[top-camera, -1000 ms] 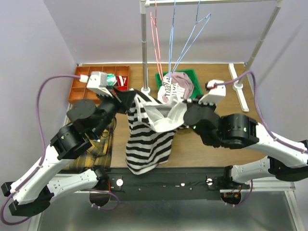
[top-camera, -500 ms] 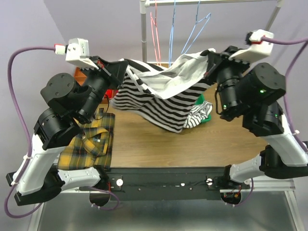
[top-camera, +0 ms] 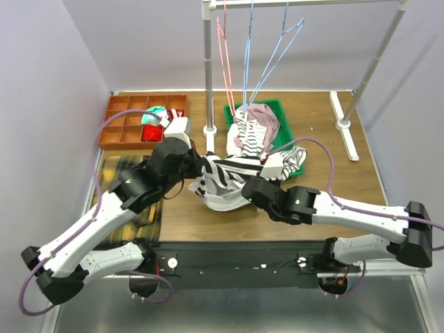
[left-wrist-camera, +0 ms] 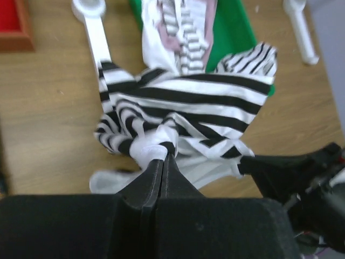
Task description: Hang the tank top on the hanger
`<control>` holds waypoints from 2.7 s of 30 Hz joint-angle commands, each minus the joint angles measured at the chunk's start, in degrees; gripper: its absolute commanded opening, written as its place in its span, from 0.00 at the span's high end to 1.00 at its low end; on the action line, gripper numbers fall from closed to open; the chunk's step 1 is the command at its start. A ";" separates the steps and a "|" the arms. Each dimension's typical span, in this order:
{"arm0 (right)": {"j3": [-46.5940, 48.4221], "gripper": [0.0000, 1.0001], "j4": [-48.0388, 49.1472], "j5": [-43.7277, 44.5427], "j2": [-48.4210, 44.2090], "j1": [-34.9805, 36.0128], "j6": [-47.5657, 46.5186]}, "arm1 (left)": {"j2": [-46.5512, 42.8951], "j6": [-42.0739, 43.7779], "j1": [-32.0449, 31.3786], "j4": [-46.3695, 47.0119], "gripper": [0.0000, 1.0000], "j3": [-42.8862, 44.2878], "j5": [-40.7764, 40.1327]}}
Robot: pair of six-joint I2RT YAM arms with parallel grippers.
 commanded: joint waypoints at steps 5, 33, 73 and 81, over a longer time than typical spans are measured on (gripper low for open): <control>-17.88 0.70 12.43 -22.58 -4.05 -12.89 8.87 | 9.33 -3.02 11.64 17.80 0.73 -19.05 20.19; 2.13 0.32 3.38 -7.57 -9.15 -12.97 -6.33 | 6.24 5.49 11.38 10.95 0.29 6.55 7.71; 79.32 0.30 -1.19 -18.90 40.85 -41.27 -21.45 | 19.97 16.75 9.09 9.27 0.36 29.37 -0.82; 67.99 0.41 1.27 -15.39 33.66 -41.27 -22.94 | 17.33 15.79 9.79 10.59 0.36 24.63 0.14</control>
